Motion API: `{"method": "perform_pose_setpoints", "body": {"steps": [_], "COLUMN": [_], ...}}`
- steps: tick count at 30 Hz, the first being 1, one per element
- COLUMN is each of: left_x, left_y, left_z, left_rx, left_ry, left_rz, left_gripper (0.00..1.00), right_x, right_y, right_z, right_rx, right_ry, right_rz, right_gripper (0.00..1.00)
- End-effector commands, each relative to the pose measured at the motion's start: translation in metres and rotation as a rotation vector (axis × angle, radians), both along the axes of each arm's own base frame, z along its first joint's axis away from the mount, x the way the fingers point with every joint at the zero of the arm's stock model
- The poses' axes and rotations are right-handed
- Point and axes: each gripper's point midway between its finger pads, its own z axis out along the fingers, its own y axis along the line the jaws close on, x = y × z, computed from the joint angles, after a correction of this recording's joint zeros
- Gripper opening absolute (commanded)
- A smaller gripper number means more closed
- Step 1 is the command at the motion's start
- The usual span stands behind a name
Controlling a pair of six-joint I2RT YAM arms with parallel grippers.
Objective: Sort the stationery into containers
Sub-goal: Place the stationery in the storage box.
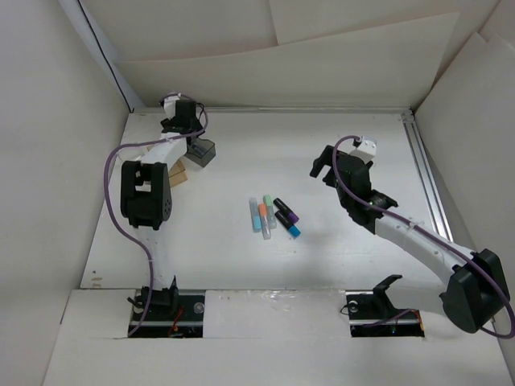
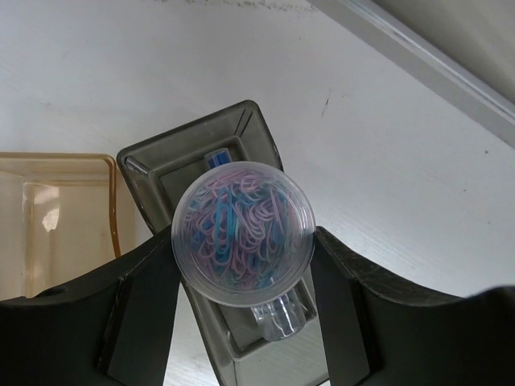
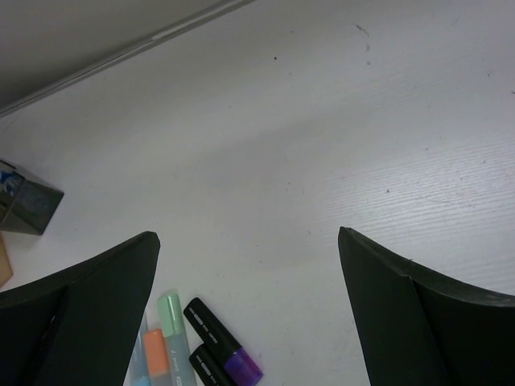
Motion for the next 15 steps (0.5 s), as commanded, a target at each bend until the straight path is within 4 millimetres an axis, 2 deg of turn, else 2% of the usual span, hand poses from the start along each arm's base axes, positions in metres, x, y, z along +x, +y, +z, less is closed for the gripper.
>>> {"method": "perform_pose_setpoints", "body": {"steps": [1, 2, 7, 10, 12, 13, 15], "left_x": [0.004, 0.004, 0.002, -0.001, -0.004, -0.009, -0.011], "left_y": [0.005, 0.005, 0.001, 0.001, 0.003, -0.002, -0.013], "left_z": [0.004, 0.004, 0.007, 0.023, 0.048, 0.051, 0.076], "left_rx": [0.023, 0.023, 0.009, -0.001, -0.002, -0.003, -0.007], "left_ry": [-0.011, -0.011, -0.012, -0.041, -0.096, -0.096, -0.159], "left_rz": [0.014, 0.014, -0.005, 0.000, 0.008, -0.001, -0.016], "left_gripper": [0.29, 0.31, 0.64, 0.68, 0.68, 0.68, 0.68], "right_x": [0.009, 0.009, 0.009, 0.009, 0.009, 0.009, 0.009], "right_y": [0.006, 0.006, 0.006, 0.006, 0.006, 0.006, 0.006], "right_z": [0.030, 0.030, 0.030, 0.030, 0.030, 0.030, 0.030], "right_rx": [0.032, 0.032, 0.023, 0.023, 0.023, 0.023, 0.023], "right_ry": [-0.077, -0.077, -0.077, -0.077, -0.077, -0.077, -0.077], "right_rz": [-0.002, -0.002, 0.000, 0.000, 0.000, 0.000, 0.000], "right_gripper": [0.98, 0.98, 0.98, 0.98, 0.98, 0.98, 0.98]}}
